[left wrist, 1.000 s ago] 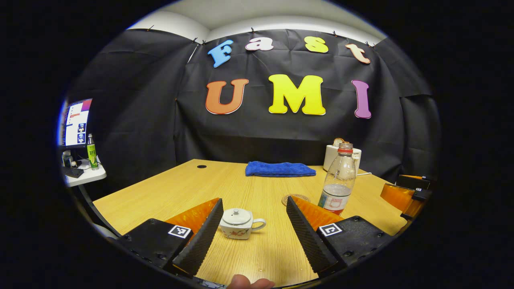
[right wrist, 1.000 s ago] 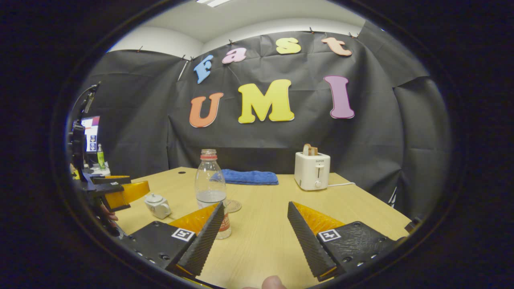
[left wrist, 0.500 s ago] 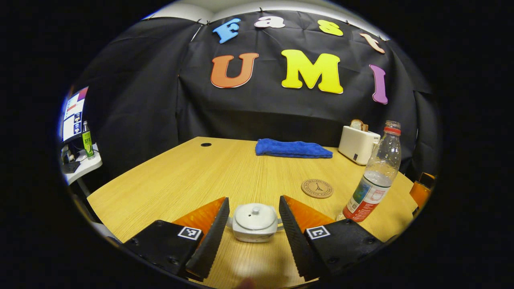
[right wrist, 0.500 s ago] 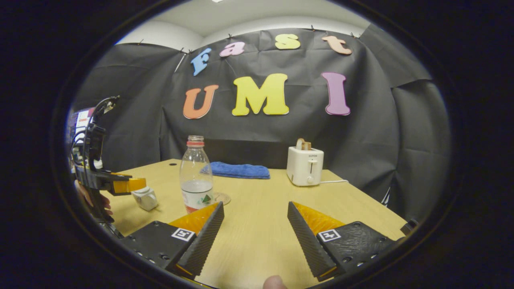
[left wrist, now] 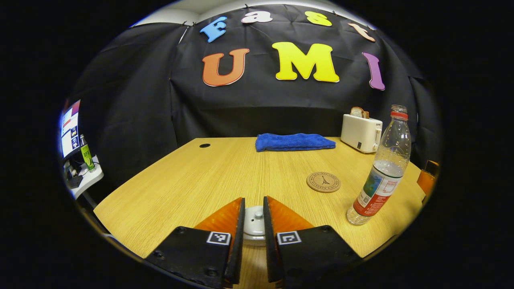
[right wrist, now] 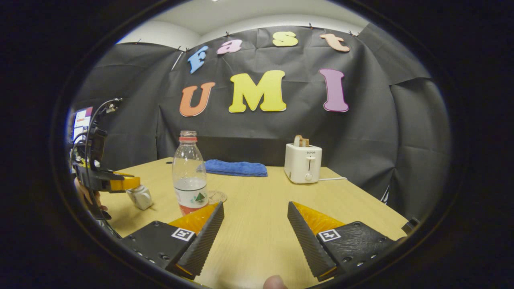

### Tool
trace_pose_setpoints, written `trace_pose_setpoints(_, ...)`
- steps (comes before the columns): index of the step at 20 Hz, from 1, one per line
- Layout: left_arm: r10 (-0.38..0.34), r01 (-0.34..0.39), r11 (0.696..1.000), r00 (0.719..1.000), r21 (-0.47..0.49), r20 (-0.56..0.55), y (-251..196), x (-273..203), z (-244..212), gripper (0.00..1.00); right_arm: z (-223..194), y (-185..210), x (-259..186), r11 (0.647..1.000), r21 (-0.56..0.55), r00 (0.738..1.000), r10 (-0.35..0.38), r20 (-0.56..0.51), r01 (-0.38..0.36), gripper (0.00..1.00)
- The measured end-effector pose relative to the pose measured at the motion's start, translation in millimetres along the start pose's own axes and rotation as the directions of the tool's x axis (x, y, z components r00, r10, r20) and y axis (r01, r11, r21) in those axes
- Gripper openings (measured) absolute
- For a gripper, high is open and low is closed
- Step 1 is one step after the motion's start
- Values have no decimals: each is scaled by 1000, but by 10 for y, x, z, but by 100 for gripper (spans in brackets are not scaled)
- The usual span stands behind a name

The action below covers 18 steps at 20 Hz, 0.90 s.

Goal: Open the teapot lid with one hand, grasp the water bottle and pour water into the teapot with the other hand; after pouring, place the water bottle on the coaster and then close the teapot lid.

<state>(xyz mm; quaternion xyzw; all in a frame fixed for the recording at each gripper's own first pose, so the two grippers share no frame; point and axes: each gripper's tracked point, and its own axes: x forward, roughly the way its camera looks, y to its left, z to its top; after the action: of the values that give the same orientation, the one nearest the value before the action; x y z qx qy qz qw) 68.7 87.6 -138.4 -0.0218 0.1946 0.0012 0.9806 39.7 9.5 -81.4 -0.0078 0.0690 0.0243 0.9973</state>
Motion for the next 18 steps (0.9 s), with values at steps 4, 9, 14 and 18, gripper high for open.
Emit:
trace_pose_setpoints(4,-10,10,1000,1000,16,9,-19,-2,21,6,9,14,-3,1000,9,1000,12,5,-12,95)
trace_pose_setpoints(9,-11,10,1000,998,7,64,4,-122,243,3,30,245,-17,995,4,995,99,12,-99,95)
trace_pose_setpoints(14,-62,64,998,992,-16,114,-79,-371,408,3,10,616,19,981,7,981,193,-1,-193,95)
trace_pose_setpoints(18,-66,69,997,990,-21,127,-57,-537,383,3,22,901,168,968,14,968,251,-11,-250,96)
